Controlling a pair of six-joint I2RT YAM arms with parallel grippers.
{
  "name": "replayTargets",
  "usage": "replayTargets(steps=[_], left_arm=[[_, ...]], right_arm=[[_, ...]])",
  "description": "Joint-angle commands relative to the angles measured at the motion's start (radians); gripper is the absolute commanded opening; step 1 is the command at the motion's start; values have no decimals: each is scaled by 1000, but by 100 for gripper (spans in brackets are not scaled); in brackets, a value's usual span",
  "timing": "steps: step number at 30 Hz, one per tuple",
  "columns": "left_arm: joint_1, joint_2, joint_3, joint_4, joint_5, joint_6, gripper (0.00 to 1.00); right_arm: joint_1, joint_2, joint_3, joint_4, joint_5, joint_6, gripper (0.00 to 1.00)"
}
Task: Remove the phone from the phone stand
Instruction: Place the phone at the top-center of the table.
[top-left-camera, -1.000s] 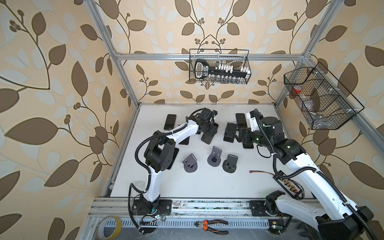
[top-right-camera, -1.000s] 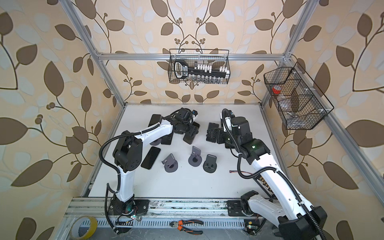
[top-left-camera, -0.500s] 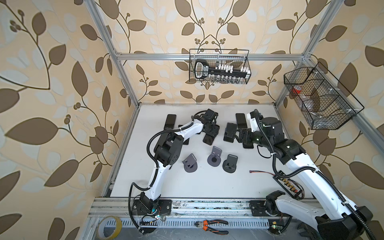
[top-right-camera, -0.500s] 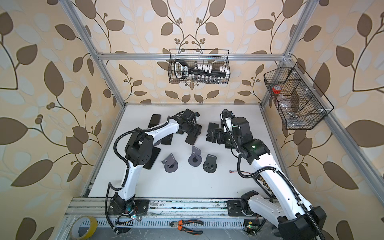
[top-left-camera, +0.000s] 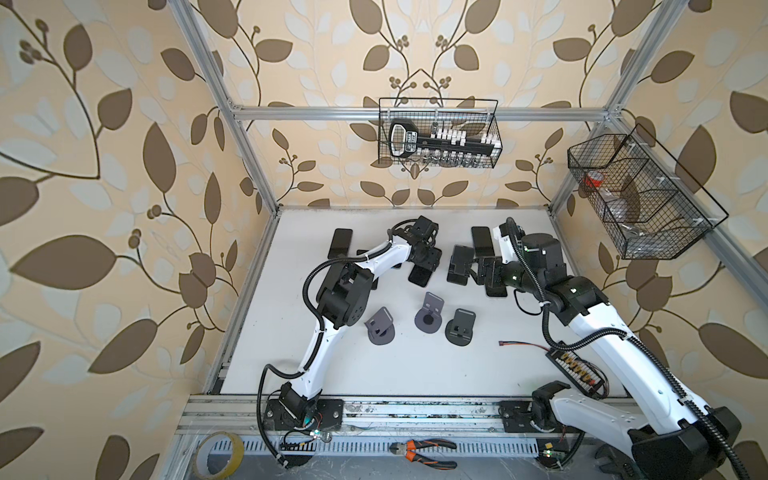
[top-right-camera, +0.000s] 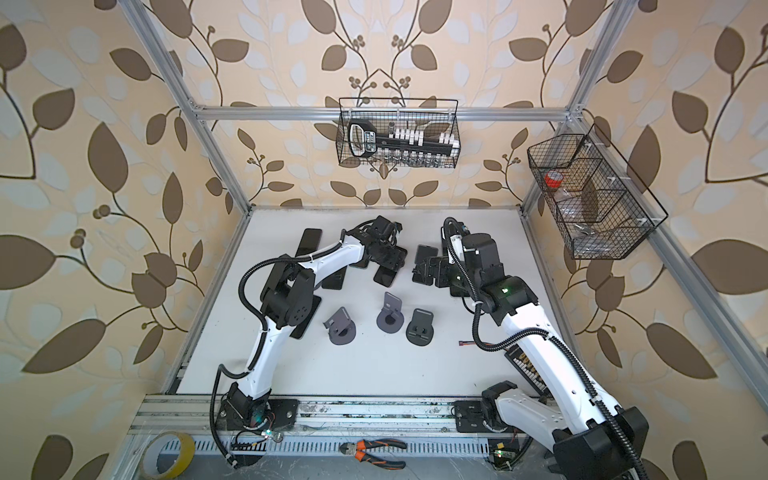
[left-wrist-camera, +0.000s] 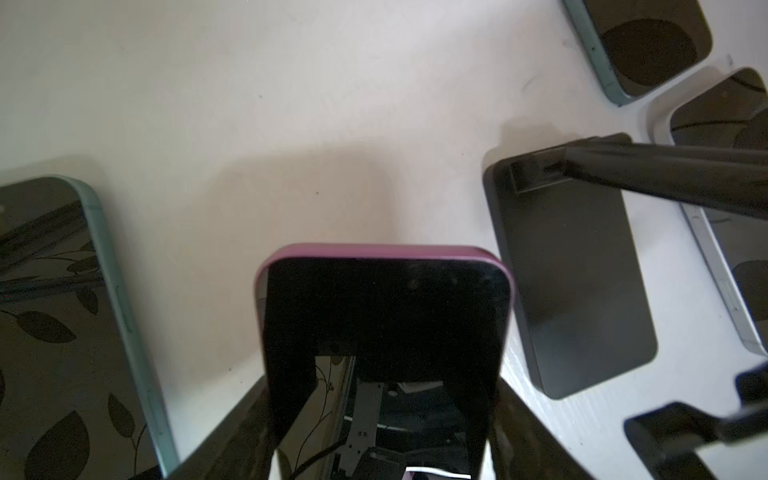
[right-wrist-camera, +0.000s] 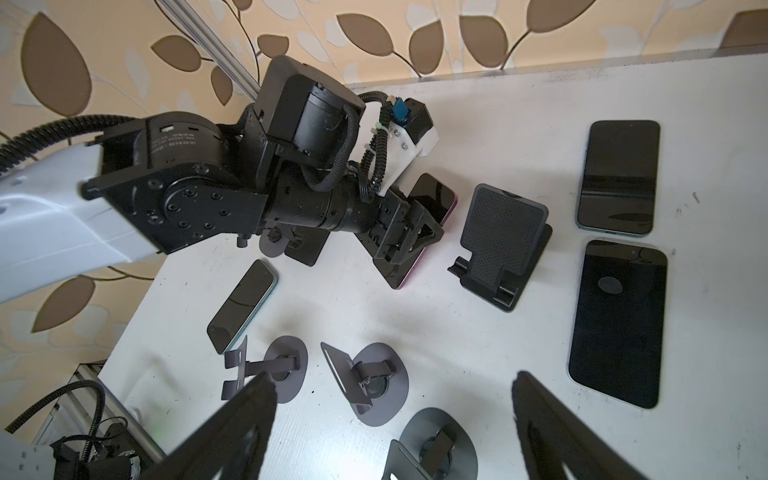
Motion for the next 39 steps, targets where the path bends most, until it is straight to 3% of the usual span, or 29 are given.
replayTargets(steps=[1,15,31,34,39], left_arm=[[9,16,40,-12,-11,-25,56],[9,70,63,-24,-15,-36,57],[14,85,78,-28,-25,-50,58],[15,84,80,-26,-20,-54,61],[17,64,76,-27,-27,-53,76]], right_arm=[[-4,7,3,-16,-10,-15,90],[-9,-38,8,-68,33,-16,90],[-13,14,-10,-28,-11,-18,90],[-13,15,-18,-19,-18,-12,90],[-13,12,-6,-22,-20,-13,90]])
